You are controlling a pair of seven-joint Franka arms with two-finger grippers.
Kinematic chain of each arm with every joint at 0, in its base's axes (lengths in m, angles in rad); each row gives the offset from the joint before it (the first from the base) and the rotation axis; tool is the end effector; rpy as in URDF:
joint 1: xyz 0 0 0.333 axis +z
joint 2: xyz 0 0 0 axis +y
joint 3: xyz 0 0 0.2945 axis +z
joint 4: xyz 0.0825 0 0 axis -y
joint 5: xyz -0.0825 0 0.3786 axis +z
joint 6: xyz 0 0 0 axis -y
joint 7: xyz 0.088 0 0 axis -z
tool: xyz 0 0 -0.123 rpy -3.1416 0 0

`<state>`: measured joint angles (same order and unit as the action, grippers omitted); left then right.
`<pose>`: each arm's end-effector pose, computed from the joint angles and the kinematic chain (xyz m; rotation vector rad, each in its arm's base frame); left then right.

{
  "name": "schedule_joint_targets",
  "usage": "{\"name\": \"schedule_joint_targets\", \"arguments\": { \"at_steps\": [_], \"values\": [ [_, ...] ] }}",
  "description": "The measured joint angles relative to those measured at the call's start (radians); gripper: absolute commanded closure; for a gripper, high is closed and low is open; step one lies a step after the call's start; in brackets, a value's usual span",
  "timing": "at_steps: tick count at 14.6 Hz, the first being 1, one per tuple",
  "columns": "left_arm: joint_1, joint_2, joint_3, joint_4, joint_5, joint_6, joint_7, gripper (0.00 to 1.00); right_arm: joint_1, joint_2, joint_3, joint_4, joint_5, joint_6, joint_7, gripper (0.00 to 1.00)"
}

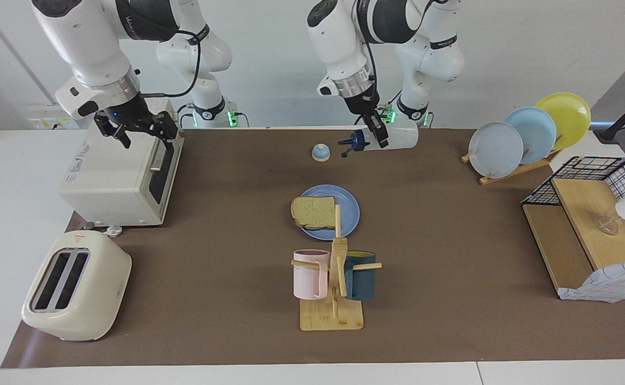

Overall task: Put bread on plate and add seasoning
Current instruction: 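Carry the bottle over the bread with the left gripper and invert it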

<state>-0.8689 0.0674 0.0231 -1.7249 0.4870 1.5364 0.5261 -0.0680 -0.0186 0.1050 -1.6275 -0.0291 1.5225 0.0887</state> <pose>0.4065 -0.3704 0.4917 -1.9813 1.7005 0.2277 0.5353 0.0166 0.5669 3.1014 -0.0806 -0.1310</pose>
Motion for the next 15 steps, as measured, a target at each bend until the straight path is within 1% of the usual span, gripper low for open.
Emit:
{"name": "schedule_joint_targets", "arguments": {
  "at_steps": [3, 6, 8, 12, 15],
  "values": [
    [-0.05, 0.084, -0.002, 0.001, 0.046, 0.0, -0.058, 0.86, -0.002, 0.0, -0.001, 0.001, 0.0, 0.0, 0.0, 0.0],
    [-0.073, 0.133, -0.002, 0.001, 0.095, -0.012, -0.068, 0.87, -0.003, 0.0, -0.001, 0.001, 0.0, -0.001, 0.0, 0.0],
    [-0.097, 0.169, -0.001, 0.001, 0.133, -0.043, -0.07, 0.87, 0.0, 0.001, -0.009, 0.001, -0.001, -0.001, 0.0, 0.0],
    [-0.151, 0.276, -0.001, 0.024, 0.199, -0.089, -0.111, 0.9, 0.022, 0.003, -0.04, 0.001, -0.001, -0.002, -0.001, 0.0],
    [-0.161, 0.313, 0.0, 0.034, 0.245, -0.111, -0.113, 0.94, 0.023, 0.003, -0.041, 0.001, -0.001, -0.004, -0.002, 0.0]
  ]
}}
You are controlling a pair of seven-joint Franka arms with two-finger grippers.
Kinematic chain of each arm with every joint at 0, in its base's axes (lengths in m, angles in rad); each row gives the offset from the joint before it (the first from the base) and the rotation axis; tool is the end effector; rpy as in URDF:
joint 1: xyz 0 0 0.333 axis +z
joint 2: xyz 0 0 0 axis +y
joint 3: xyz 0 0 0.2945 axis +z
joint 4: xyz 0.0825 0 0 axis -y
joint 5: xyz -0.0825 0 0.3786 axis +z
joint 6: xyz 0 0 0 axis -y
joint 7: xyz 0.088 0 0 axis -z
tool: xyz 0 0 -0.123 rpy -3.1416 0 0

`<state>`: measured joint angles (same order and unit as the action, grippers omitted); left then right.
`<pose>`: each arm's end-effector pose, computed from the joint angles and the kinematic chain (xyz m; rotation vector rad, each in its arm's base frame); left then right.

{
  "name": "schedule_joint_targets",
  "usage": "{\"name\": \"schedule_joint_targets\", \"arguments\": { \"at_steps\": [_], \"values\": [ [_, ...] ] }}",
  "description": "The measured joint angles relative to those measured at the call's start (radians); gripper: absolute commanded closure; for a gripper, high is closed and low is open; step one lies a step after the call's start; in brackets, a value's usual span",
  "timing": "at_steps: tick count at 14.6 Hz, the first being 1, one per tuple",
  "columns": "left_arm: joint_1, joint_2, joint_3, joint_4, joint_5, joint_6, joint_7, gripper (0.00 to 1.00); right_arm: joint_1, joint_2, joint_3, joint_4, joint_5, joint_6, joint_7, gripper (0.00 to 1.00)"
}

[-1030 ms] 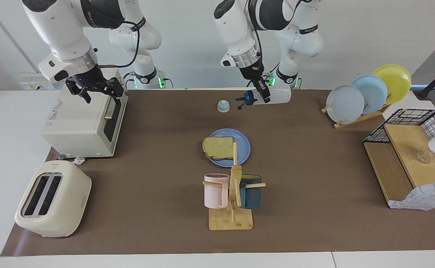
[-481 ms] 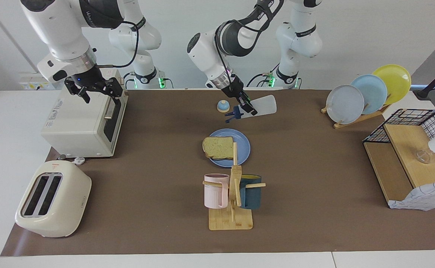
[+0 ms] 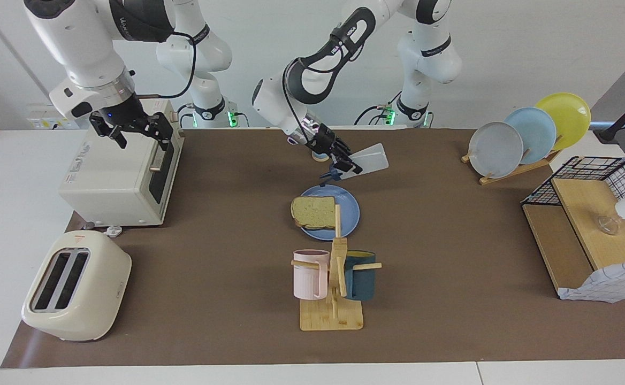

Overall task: Put bread on plate and add seasoning
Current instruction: 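Carry the bottle over the bread with the left gripper and invert it, then shake the inverted bottle over the bread with the left gripper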

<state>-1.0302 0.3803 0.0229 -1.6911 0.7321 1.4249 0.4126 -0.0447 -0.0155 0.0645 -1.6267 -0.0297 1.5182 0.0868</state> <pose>0.3798 -0.4348 0.3464 -1.5724 1.5575 0.4474 0.5357 0.0071 0.5653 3.1010 -0.1043 -0.1417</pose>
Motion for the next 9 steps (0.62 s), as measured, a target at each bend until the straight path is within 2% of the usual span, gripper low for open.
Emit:
{"name": "schedule_joint_targets", "arguments": {
  "at_steps": [6, 9],
  "values": [
    [0.011, 0.015, 0.015, 0.0, 0.079, -0.029, 0.0, 0.94, 0.0, 0.0, -0.001, 0.0, 0.0, -0.006, -0.001, 0.0],
    [0.079, 0.022, 0.019, 0.0, 0.16, -0.024, 0.0, 0.94, 0.0, 0.0, -0.004, 0.0, 0.0, -0.006, -0.001, 0.0]
  ]
}}
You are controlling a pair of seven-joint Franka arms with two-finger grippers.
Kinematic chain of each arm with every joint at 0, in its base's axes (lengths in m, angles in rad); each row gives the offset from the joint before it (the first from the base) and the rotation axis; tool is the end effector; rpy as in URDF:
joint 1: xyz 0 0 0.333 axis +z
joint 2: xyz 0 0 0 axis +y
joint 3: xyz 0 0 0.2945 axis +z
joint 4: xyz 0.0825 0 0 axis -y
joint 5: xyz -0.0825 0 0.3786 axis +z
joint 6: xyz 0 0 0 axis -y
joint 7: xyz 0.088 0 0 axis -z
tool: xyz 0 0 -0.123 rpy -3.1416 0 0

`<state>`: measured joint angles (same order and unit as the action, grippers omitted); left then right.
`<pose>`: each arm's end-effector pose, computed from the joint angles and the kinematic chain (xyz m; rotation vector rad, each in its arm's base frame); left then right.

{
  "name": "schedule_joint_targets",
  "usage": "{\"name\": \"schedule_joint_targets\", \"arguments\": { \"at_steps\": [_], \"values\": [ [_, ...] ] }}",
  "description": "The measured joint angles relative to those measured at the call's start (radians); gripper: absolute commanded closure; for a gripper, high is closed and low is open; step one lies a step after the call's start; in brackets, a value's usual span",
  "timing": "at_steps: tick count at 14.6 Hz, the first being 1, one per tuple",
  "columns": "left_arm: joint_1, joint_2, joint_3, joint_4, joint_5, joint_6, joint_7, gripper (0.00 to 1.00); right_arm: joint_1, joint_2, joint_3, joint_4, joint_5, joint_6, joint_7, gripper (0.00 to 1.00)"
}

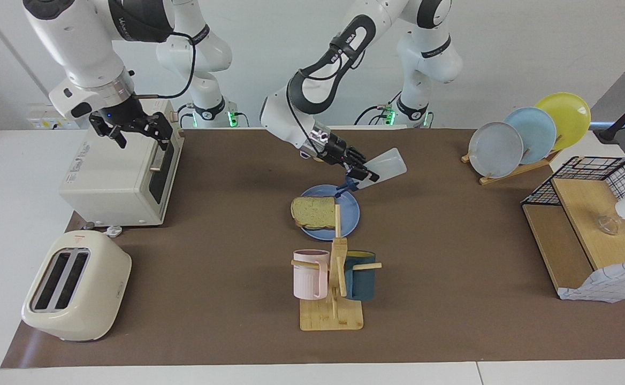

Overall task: Put bread on plate and add seasoning
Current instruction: 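Shake the inverted bottle over the bread with the left gripper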

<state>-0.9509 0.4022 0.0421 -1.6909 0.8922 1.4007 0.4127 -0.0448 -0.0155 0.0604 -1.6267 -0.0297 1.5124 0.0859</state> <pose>0.4355 -0.3900 0.3493 -1.5069 1.3998 0.4616 0.5350 0.0048 0.5648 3.1004 -0.1095 -0.1508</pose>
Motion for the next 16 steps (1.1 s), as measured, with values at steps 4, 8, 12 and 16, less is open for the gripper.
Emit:
{"name": "schedule_joint_targets", "arguments": {
  "at_steps": [4, 8, 12, 16],
  "values": [
    [0.11, 0.005, 0.002, 0.0, 0.076, 0.051, 0.0, 0.98, 0.0, 0.0, -0.001, 0.0, 0.0, 0.0, 0.0, 0.0],
    [0.121, 0.006, -0.003, 0.0, 0.088, 0.057, 0.0, 1.0, 0.0, -0.001, -0.003, 0.0, 0.0, 0.0, 0.0, 0.0],
    [0.055, 0.007, -0.014, 0.0, 0.072, 0.04, 0.0, 1.0, 0.002, -0.006, -0.003, 0.003, 0.0, 0.0, 0.0, 0.0],
    [-0.077, 0.007, -0.017, 0.01, 0.023, -0.017, -0.001, 1.0, 0.002, -0.01, -0.003, 0.003, 0.0, 0.0, 0.0, 0.0]
  ]
}}
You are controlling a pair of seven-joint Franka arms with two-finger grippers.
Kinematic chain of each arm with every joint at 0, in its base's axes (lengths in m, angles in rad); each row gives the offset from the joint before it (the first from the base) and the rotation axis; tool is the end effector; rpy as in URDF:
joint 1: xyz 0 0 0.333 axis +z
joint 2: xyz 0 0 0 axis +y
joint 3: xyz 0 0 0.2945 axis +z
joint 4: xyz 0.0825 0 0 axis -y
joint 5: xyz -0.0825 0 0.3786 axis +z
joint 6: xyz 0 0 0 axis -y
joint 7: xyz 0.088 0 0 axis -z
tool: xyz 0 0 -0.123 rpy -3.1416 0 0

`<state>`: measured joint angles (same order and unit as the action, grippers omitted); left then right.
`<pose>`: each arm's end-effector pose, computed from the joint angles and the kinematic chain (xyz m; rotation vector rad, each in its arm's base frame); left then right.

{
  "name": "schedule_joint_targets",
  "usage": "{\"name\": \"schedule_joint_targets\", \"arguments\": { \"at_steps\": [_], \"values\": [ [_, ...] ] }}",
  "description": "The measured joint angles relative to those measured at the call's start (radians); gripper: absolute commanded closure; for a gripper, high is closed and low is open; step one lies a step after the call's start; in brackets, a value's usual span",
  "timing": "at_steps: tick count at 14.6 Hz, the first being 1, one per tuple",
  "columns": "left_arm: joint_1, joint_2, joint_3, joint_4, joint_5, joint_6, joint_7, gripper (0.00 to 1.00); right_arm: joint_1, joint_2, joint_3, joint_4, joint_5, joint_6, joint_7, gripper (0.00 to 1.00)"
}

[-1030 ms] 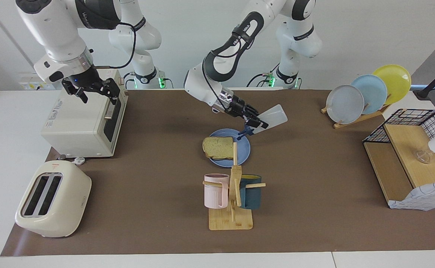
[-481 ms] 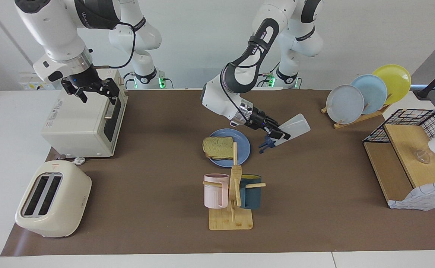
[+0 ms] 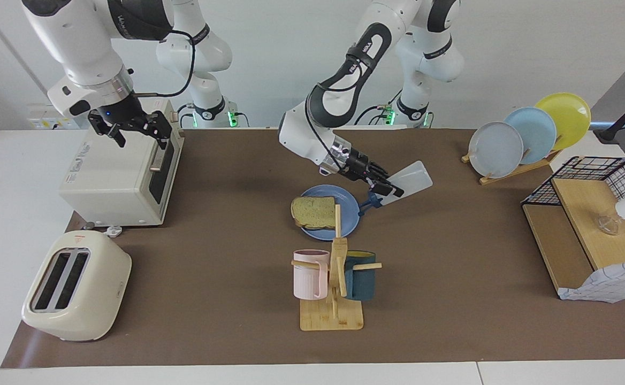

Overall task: Put bread on plate and add seasoning
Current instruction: 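Shake the inverted bottle over the bread with the left gripper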

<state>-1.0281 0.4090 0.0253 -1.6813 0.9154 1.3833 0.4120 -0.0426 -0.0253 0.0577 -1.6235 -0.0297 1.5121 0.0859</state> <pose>0.4006 -0.4280 0.3511 -1.4220 1.4447 0.4061 0.5328 0.0046 0.5715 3.1014 -0.1107 -0.1311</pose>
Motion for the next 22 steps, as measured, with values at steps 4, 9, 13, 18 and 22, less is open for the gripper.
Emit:
{"name": "schedule_joint_targets", "arguments": {
  "at_steps": [4, 9, 13, 18, 22],
  "values": [
    [-0.057, 0.0, 0.0, 0.023, -0.015, -0.031, 0.0, 1.0, 0.0, 0.0, 0.0, 0.0, 0.0, 0.0, 0.0, 0.0],
    [0.004, 0.0, 0.014, 0.023, -0.013, -0.022, 0.0, 1.0, 0.0, 0.0, 0.0, 0.0, 0.0, 0.0, 0.0, 0.0],
    [0.144, 0.007, 0.019, 0.023, 0.024, 0.053, 0.0, 1.0, 0.0, 0.0, 0.0, 0.0, 0.0, 0.0, 0.0, 0.0],
    [0.224, 0.021, 0.017, 0.024, 0.045, 0.109, 0.001, 1.0, 0.0, 0.0, 0.0, 0.0, 0.0, 0.0, 0.0, 0.0],
    [0.156, 0.021, 0.004, 0.024, 0.039, 0.085, 0.001, 1.0, 0.0, 0.0, 0.0, 0.0, 0.0, 0.0, 0.0, 0.0]
  ]
}}
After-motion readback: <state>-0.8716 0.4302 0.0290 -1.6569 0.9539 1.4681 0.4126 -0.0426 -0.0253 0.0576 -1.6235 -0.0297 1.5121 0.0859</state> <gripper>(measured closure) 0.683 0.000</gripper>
